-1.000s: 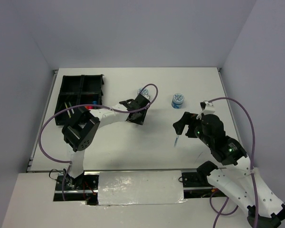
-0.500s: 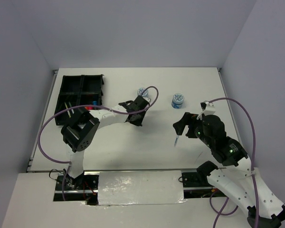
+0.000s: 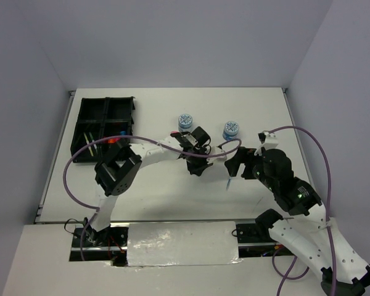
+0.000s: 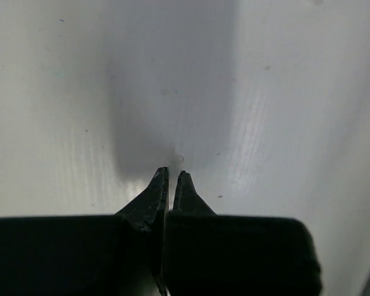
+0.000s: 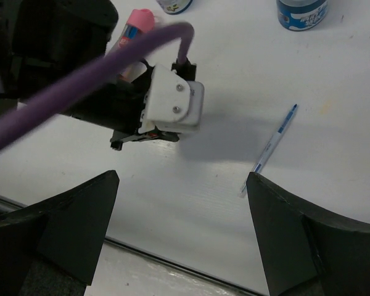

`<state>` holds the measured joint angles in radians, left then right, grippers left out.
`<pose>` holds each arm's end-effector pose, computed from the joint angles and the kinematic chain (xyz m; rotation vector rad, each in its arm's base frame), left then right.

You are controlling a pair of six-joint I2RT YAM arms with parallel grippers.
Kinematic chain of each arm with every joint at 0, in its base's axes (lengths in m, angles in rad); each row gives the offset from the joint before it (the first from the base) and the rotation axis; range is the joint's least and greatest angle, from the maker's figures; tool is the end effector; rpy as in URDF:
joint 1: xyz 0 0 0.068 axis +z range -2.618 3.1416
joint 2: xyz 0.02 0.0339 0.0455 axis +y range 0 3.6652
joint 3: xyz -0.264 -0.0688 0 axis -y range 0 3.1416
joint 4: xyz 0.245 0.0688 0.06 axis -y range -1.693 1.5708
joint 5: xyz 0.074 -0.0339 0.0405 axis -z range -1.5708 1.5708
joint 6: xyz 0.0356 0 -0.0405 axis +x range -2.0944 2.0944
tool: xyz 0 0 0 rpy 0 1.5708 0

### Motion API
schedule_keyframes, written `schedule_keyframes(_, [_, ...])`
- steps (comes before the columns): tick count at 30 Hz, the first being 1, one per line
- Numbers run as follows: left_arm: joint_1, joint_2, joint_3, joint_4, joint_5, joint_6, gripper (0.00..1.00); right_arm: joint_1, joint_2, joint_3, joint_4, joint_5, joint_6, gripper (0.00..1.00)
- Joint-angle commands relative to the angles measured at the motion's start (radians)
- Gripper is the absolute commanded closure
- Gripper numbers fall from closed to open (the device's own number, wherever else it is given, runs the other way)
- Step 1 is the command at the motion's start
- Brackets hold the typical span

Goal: Sort the stationery into containers
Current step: Pick up the pen cap from the center of the board.

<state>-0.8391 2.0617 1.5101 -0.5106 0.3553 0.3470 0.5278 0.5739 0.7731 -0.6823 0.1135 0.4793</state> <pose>0.2827 -0.3333 0.1752 1.5926 2.1404 -0.6328 0.1087 0.0587 0.3133 0.0211 2.0893 0.5054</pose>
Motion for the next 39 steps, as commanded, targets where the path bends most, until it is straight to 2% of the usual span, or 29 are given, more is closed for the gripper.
schedule_keyframes(1, [-0.034,0.046,0.004,-0.105,-0.045,0.254,1.0,0.0,-0.028,0.028,0.03,-0.003,-0.033,0.08])
schedule_keyframes(4, [-0.069,0.017,-0.119,0.027,-0.152,0.279,1.0,0.001,-0.039,0.026,0.036,-0.005,-0.038,0.07])
schedule_keyframes(9, [-0.084,0.046,-0.108,0.017,-0.211,0.265,1.0,0.001,-0.046,0.049,0.007,0.002,-0.051,0.07])
schedule_keyframes(12, [-0.084,0.035,-0.116,0.026,-0.223,0.232,0.75,0.001,-0.068,0.063,-0.003,0.014,-0.059,0.07])
schedule_keyframes(13, [-0.084,0.034,-0.117,0.035,-0.234,0.221,0.63,0.001,-0.077,0.068,-0.005,0.017,-0.059,0.07])
schedule_keyframes(19, [-0.081,0.029,-0.1,0.026,-0.239,0.176,0.49,0.0,-0.083,0.078,-0.016,0.023,-0.059,0.07])
schedule_keyframes(23, [-0.081,0.0,-0.091,0.018,-0.242,0.164,0.46,0.0,-0.083,0.089,-0.022,0.028,-0.062,0.07])
schedule_keyframes(29, [-0.077,-0.08,-0.079,0.041,-0.306,0.109,0.35,0.0,-0.083,0.095,-0.026,0.037,-0.065,0.06])
schedule_keyframes(31, [-0.072,-0.11,-0.071,0.047,-0.321,0.093,0.22,0.001,-0.085,0.097,-0.028,0.041,-0.065,0.06])
schedule_keyframes(33, [-0.069,-0.158,-0.065,0.053,-0.322,0.072,0.01,0.001,-0.088,0.101,-0.029,0.049,-0.065,0.06])
schedule_keyframes(36, [-0.069,-0.219,-0.071,0.086,-0.375,0.018,0.01,0.0,-0.091,0.124,-0.042,0.074,-0.064,0.05])
schedule_keyframes(39, [-0.068,-0.288,-0.053,0.107,-0.573,-0.122,0.01,0.0,-0.1,0.147,-0.049,0.113,-0.064,0.0])
